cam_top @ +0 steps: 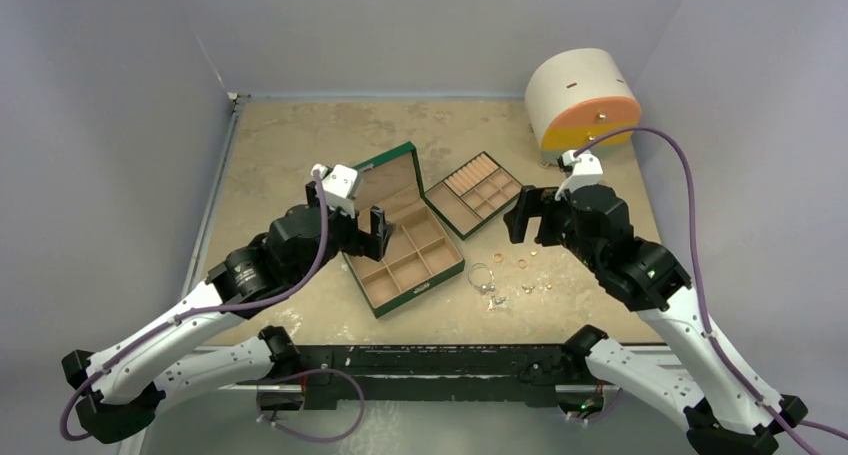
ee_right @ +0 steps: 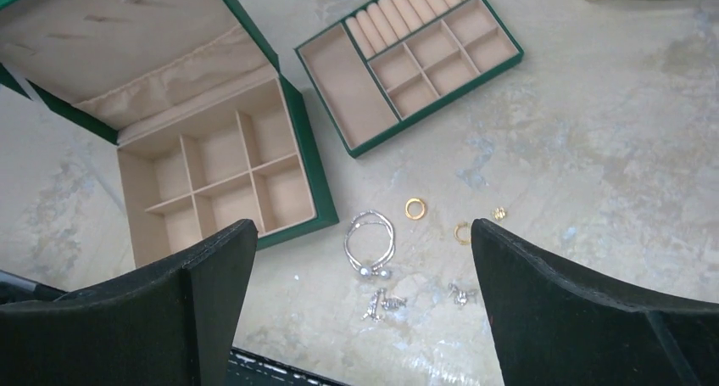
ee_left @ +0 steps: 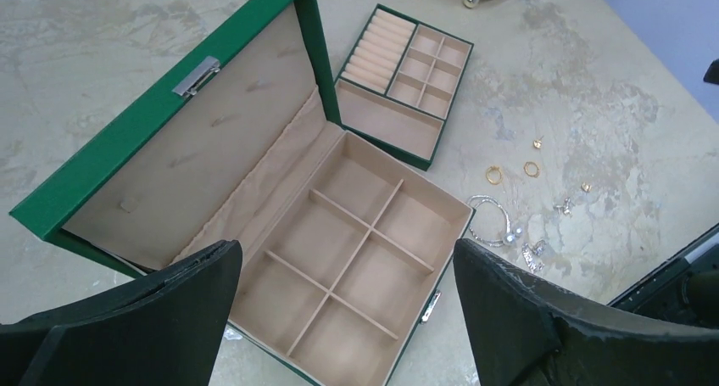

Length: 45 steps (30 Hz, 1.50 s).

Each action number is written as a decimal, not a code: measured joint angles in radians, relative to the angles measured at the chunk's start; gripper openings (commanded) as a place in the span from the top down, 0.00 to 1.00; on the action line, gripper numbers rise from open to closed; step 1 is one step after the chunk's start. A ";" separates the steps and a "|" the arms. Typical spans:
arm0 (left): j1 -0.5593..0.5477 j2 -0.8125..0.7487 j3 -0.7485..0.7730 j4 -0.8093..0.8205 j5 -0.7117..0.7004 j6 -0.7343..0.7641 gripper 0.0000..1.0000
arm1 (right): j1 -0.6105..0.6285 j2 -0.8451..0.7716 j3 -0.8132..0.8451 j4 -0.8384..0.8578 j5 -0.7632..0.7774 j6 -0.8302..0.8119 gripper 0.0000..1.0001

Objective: Organize the mixed jewelry

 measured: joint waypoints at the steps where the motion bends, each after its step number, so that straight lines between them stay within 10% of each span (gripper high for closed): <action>1: 0.000 -0.006 0.000 0.000 -0.005 0.000 0.05 | 0.000 0.000 0.003 -0.018 0.010 0.010 0.01; 14: -0.005 -0.015 0.000 0.003 -0.041 0.000 0.06 | 0.000 -0.070 -0.082 -0.081 -0.003 0.053 0.08; 45: -0.005 0.049 0.000 -0.018 -0.087 0.008 0.06 | 0.169 0.312 -0.363 0.149 -0.025 0.322 0.39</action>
